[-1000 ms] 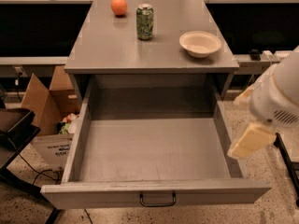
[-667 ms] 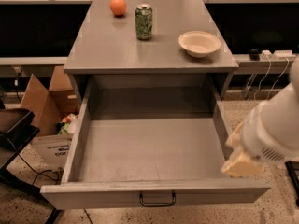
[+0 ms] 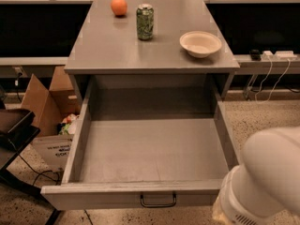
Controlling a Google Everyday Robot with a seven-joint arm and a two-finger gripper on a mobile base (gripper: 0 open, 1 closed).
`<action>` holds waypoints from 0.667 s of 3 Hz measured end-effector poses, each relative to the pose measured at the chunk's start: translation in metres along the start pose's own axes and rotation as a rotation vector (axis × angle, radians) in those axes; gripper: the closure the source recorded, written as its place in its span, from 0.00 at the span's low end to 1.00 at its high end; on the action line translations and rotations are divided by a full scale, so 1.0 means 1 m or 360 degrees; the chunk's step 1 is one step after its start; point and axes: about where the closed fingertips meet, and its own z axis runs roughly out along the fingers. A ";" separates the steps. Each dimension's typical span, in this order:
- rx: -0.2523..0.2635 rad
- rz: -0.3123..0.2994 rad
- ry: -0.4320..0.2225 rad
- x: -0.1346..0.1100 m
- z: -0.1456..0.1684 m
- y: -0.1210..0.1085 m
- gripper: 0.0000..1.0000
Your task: Close top drawer
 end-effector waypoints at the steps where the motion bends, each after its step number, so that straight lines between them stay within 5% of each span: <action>1: -0.0006 0.0013 -0.0010 0.003 0.058 0.024 1.00; 2: 0.0066 0.0039 -0.0061 -0.009 0.090 0.024 1.00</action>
Offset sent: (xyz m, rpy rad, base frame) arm -0.0037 0.0476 -0.1251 0.0441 -0.1343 -0.0667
